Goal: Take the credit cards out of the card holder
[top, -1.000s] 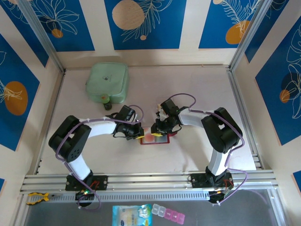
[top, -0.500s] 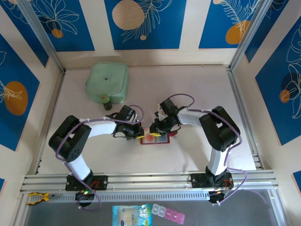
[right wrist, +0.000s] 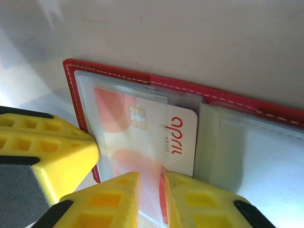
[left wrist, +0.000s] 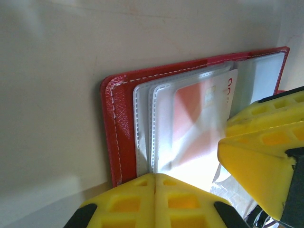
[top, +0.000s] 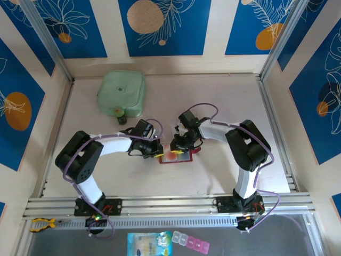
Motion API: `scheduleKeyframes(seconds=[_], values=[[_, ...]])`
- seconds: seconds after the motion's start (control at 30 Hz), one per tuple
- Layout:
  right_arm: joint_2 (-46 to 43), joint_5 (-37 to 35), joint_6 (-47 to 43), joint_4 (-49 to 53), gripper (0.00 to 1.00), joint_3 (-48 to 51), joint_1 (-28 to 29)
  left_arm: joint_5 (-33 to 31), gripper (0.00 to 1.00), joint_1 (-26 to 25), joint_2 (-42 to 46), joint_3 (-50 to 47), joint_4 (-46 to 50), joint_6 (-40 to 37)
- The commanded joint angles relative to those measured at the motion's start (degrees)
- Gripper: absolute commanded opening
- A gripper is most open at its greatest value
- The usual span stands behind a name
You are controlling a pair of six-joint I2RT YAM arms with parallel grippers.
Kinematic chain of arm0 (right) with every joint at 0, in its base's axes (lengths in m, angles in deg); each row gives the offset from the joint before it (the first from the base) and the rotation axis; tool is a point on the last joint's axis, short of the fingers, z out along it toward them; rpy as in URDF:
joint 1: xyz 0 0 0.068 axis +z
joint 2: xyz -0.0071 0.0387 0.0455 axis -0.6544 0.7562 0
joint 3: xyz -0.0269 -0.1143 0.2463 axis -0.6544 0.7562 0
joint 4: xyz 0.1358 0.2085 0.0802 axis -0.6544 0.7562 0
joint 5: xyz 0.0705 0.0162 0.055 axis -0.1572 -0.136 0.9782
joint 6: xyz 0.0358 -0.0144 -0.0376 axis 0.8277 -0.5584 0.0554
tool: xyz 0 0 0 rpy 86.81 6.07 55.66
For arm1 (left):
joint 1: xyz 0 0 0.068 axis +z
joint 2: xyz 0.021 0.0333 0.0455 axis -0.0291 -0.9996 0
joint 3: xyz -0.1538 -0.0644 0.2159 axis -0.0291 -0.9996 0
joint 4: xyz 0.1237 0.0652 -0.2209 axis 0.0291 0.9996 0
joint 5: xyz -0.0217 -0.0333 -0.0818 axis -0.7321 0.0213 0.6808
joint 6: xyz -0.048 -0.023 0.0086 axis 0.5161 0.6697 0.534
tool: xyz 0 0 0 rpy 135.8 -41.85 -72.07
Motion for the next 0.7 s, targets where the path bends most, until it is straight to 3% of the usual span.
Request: scheduleKeyframes(seconds=[0.0,0.67], values=[[-1.3,-2.5,-1.5,3.9,0.22,-1.0,0.5,-0.8,0.07,-0.2,-0.7,0.1,2.6,-0.9],[-6.7,1.3,0.2,1.1,0.22,2.4,-2.2,0.4,0.07,-2.7,-0.3,5.7,4.8,-1.7]])
